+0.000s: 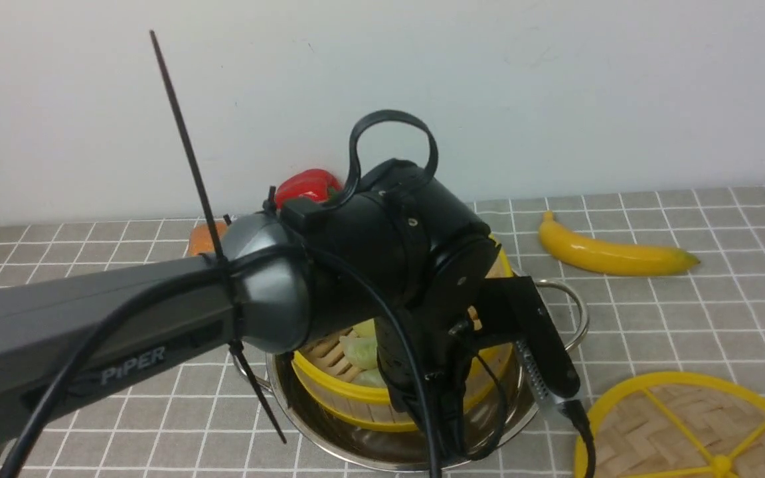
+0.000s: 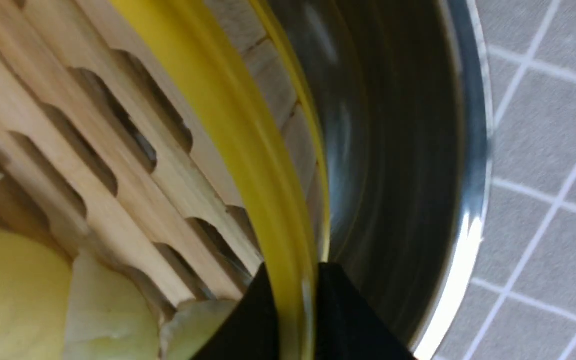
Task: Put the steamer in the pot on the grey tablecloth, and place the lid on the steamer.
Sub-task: 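Place the bamboo steamer basket with dumplings into the steel pot with the left gripper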
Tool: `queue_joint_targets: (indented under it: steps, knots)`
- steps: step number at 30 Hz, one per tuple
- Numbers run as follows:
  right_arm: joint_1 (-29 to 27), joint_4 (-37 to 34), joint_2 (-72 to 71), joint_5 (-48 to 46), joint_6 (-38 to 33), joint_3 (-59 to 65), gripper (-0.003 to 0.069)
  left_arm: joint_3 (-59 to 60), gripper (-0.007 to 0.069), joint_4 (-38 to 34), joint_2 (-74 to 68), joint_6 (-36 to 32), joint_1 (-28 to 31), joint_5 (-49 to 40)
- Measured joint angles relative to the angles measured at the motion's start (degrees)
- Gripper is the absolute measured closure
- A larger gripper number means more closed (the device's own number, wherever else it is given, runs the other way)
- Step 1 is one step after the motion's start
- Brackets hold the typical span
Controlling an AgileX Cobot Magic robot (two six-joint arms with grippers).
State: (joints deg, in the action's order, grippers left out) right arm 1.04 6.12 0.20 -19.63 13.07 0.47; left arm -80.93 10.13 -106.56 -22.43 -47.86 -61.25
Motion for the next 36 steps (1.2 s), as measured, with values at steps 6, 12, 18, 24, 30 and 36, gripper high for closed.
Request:
queue_joint_targets:
  steps: [6,12,18,24,30,36]
  knots:
    - [0.0,0.0,0.0,0.0,0.0,0.0,0.0416,0.0,0.0571,-0.46,-1.56,-0.17,0.0,0.37]
    - [0.0,0.0,0.0,0.0,0.0,0.0,0.0416,0.0,0.0571,-0.65,-3.49,-0.17,0.0,0.43]
    - [0.0,0.0,0.0,0.0,0.0,0.05,0.0416,0.0,0.0571,-1.45,-4.94,-0.5,0.0,1.82]
    - [0.0,0.0,0.0,0.0,0.0,0.05,0.0416,-0.1,0.0564,-1.63,-4.94,-0.5,0.0,1.85]
    - [0.0,0.0,0.0,0.0,0.0,0.05,0.0416,-0.46,0.0442,-2.31,-4.94,-0.5,-0.06,1.6]
    - [0.0,0.0,0.0,0.0,0.0,0.05,0.0416,-1.41,0.0218,0.18,-4.82,-0.44,-0.06,-2.0]
